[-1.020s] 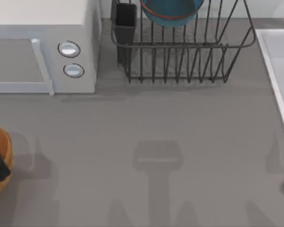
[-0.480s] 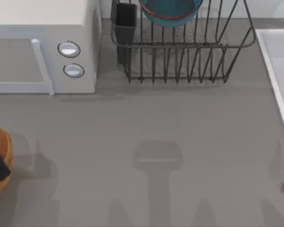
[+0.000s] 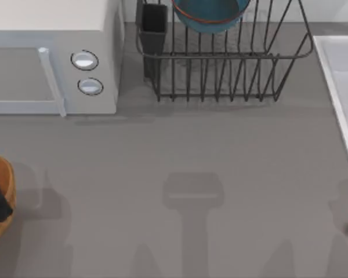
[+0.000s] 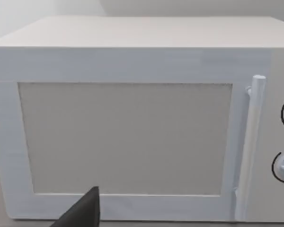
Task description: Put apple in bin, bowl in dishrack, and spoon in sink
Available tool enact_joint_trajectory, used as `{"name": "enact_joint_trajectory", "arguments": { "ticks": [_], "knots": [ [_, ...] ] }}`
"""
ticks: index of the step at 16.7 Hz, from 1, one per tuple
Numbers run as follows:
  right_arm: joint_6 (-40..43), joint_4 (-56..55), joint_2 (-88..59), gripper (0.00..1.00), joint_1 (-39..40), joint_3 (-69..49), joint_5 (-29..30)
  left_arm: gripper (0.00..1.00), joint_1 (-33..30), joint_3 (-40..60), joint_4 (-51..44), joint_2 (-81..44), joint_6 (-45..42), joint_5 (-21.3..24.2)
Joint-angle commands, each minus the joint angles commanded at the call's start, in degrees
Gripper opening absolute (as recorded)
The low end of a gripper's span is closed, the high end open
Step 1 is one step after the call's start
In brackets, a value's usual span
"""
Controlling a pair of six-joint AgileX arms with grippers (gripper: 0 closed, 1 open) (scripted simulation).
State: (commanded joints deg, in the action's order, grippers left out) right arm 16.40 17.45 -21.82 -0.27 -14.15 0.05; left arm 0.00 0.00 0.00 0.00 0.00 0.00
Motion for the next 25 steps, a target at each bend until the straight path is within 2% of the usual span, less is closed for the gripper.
{"name": "enact_joint_trajectory", "arguments": {
  "ticks": [8, 13, 16, 20, 25],
  "knots": [
    [26.22, 27.88, -35.92, 1.00, -0.60, -22.03, -0.08, 1.00, 0.00, 0.00, 0.00, 0.00, 0.00, 0.00],
    [37.75, 40.12, -51.52, 1.00, -0.83, -31.80, -0.22, 1.00, 0.00, 0.00, 0.00, 0.00, 0.00, 0.00],
    [40.83, 43.35, -55.51, 1.00, -0.89, -34.43, -0.28, 1.00, 0.00, 0.00, 0.00, 0.00, 0.00, 0.00],
    [41.04, 43.57, -55.76, 1.00, -0.90, -34.60, -0.28, 1.00, 0.00, 0.00, 0.00, 0.00, 0.00, 0.00],
    [40.81, 39.40, -57.73, 1.00, -0.74, -31.89, -0.29, 1.00, 0.00, 0.00, 0.00, 0.00, 0.00, 0.00]
  ]
}}
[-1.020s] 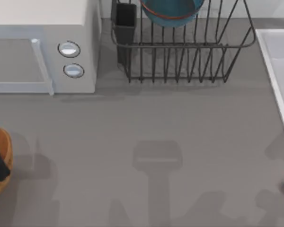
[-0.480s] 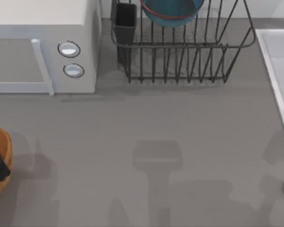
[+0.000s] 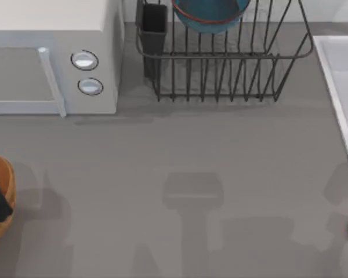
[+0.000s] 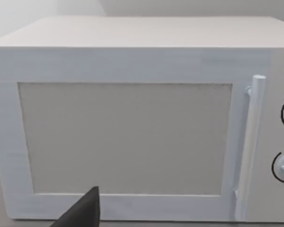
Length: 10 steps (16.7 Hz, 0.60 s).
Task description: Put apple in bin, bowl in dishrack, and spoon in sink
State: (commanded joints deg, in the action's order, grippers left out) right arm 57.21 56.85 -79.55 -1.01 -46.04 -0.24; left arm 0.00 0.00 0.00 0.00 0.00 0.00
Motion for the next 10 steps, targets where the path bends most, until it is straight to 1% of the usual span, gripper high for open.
{"name": "enact_joint_trajectory", "arguments": {
  "ticks": [6, 8, 10],
  "knots": [
    [-0.28, -18.57, -8.10, 1.00, 0.14, 8.99, -0.01, 1.00, 0.00, 0.00, 0.00, 0.00, 0.00, 0.00],
    [-0.32, -22.28, -10.15, 1.00, 0.18, 11.22, -0.01, 1.00, 0.00, 0.00, 0.00, 0.00, 0.00, 0.00],
    [-0.33, -23.56, -10.95, 1.00, 0.20, 12.09, -0.01, 1.00, 0.00, 0.00, 0.00, 0.00, 0.00, 0.00]
  ]
}}
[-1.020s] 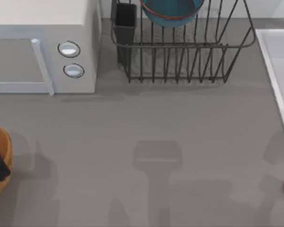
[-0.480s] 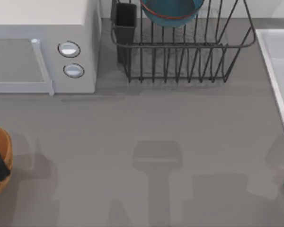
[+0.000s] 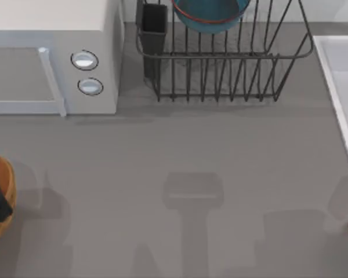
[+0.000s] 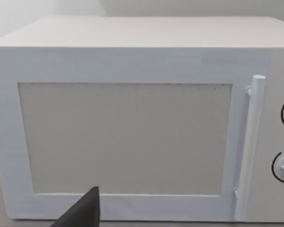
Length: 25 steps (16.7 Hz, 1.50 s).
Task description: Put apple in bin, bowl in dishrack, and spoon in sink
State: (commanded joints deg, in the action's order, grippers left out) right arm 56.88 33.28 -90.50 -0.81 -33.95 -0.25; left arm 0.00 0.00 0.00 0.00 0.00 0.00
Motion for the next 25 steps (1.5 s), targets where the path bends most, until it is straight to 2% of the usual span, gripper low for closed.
{"name": "enact_joint_trajectory", "arguments": {
  "ticks": [3, 16, 24, 25],
  "knots": [
    [0.00, 0.00, 0.00, 1.00, 0.00, 0.00, 0.00, 1.00, 0.00, 0.00, 0.00, 0.00, 0.00, 0.00],
    [0.00, 0.00, 0.00, 0.02, 0.00, 0.00, 0.00, 1.00, 0.00, 0.00, 0.00, 0.00, 0.00, 0.00],
    [0.00, 0.00, 0.00, 0.00, 0.00, 0.00, 0.00, 1.00, 0.00, 0.00, 0.00, 0.00, 0.00, 0.00],
    [-1.64, 5.88, 3.98, 0.00, 0.08, -2.49, -0.82, 1.00, 0.00, 0.00, 0.00, 0.00, 0.00, 0.00]
  ]
}}
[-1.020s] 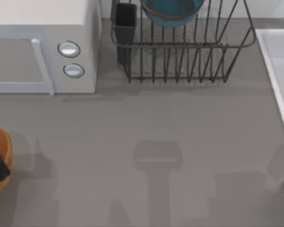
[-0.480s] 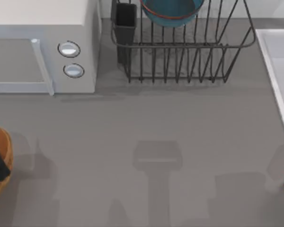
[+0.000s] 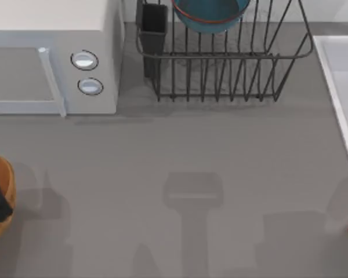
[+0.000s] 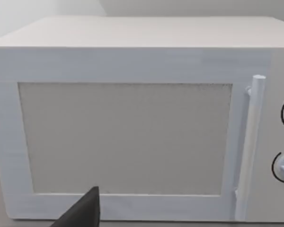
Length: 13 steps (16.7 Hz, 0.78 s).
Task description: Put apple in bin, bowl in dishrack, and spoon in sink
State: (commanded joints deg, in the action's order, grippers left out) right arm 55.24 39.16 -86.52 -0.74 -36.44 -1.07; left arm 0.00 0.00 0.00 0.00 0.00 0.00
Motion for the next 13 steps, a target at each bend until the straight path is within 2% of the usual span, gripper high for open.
{"name": "enact_joint_trajectory", "arguments": {
  "ticks": [4, 10, 13],
  "knots": [
    [0.12, 4.26, 1.16, 0.00, -0.30, -2.96, -0.03, 1.00, 0.00, 0.00, 0.00, 0.00, 0.00, 0.00],
    [0.44, 22.53, 7.46, 0.00, -0.41, -13.34, -0.01, 1.00, 0.00, 0.00, 0.00, 0.00, 0.00, 0.00],
    [0.44, 26.40, 9.91, 0.00, -0.28, -16.39, 0.02, 1.00, 0.00, 0.00, 0.00, 0.00, 0.00, 0.00]
  ]
}}
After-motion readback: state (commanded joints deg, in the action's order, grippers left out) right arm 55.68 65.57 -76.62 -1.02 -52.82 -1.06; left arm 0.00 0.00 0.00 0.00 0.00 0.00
